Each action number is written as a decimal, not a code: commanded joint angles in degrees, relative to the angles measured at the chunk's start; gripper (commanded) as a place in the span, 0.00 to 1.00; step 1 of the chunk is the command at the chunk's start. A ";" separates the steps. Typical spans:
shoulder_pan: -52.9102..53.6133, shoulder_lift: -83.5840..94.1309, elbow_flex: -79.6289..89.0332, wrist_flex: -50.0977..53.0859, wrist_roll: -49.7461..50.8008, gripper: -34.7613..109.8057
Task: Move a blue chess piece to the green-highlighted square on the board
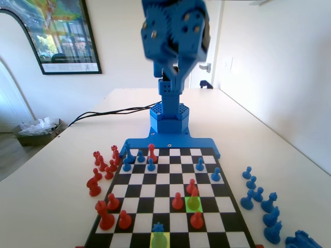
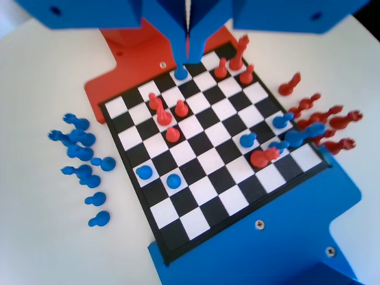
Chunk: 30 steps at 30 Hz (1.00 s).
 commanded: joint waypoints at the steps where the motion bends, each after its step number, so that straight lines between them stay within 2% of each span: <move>1: -1.49 -0.26 -4.48 -2.37 1.32 0.25; 12: -2.99 -10.99 -5.89 -8.17 5.36 0.25; 19: -2.64 -19.51 -8.70 -13.71 6.06 0.29; 30: -3.78 -20.48 -5.01 -20.39 7.21 0.32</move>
